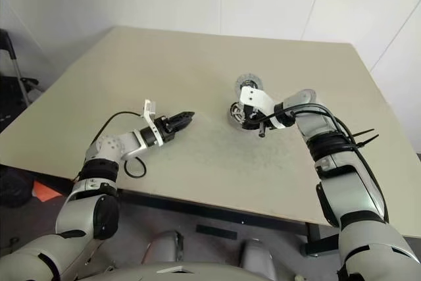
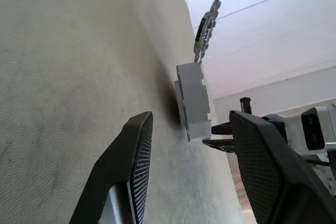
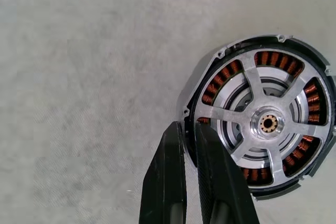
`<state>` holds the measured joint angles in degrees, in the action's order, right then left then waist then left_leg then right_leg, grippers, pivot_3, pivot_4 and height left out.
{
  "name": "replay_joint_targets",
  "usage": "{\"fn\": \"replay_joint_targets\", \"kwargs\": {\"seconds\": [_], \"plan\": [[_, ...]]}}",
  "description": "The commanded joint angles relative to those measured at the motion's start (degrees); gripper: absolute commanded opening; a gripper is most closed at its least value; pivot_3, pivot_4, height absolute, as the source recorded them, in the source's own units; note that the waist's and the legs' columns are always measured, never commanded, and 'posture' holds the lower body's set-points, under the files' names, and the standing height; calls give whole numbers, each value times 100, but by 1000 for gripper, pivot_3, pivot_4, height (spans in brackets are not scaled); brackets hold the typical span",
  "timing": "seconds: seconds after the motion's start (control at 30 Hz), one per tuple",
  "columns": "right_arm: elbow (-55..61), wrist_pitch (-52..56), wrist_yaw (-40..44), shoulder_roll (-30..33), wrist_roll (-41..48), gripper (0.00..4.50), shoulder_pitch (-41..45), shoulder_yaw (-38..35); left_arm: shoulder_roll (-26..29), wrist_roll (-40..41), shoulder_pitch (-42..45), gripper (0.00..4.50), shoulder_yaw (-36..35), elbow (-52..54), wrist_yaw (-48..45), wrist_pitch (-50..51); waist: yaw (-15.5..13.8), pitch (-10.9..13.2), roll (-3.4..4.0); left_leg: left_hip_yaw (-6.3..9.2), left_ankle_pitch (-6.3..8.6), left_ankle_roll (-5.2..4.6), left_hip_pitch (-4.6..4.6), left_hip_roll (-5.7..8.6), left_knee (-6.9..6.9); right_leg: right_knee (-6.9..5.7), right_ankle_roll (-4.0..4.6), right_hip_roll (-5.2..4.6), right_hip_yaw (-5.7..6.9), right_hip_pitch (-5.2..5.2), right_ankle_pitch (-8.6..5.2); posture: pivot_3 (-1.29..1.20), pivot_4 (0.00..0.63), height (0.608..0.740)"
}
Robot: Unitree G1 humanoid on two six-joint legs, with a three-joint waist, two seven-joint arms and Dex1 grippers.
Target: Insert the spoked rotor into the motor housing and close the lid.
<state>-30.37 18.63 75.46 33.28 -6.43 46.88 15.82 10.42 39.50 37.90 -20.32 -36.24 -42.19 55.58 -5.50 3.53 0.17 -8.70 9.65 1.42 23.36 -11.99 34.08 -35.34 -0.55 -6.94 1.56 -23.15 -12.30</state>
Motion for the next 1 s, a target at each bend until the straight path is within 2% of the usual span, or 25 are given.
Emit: {"fn": "replay_joint_targets", "kwargs": {"seconds": [0.03,0.23,0.37,0.5,0.63,0.83,1.0], "plan": [[1184,1627,155,221,627,53,-68,-466,29,131,-69,2454,90,443,-124,65,-34,1,1,0,0,0,1,-1,-1,1,0,1,0,0,0,0,0,740],[2220,4353,-479,142,1276,53,-164,-755,73,130,-124,2454,83,510,-101,50,-65,2,3,0,2,33,-13,0,-3,-1,0,-3,-3,6,0,0,0,740],[2360,5971,-1474,-383,1481,53,14,-1179,100,140,-167,2454,71,547,-75,35,-59,2,3,1,-8,50,-30,-2,-8,-13,0,-1,-10,11,0,0,0,740],[2310,7127,-2467,-975,1467,53,111,-1694,126,151,-218,2454,50,580,-31,22,-72,2,3,4,-36,95,-39,-1,-42,-16,-1,1,-11,7,0,0,0,740],[2089,7387,-3378,-1503,1447,53,113,-2202,155,175,-278,2454,17,637,17,39,-165,1,3,4,-66,145,-60,-2,-101,2,-2,7,-14,8,-1,0,0,740],[1817,7387,-4991,-2650,1207,53,478,-3357,177,207,-425,2454,-4,773,102,92,-168,0,3,6,-81,173,-72,-55,-119,14,-3,62,-15,9,0,0,0,740],[1730,7387,-5943,-3311,1058,53,914,-4219,146,227,-488,2454,15,841,157,96,-160,1,3,5,-131,256,-133,-68,-189,4,-1,78,-23,15,3,0,0,740]]}}
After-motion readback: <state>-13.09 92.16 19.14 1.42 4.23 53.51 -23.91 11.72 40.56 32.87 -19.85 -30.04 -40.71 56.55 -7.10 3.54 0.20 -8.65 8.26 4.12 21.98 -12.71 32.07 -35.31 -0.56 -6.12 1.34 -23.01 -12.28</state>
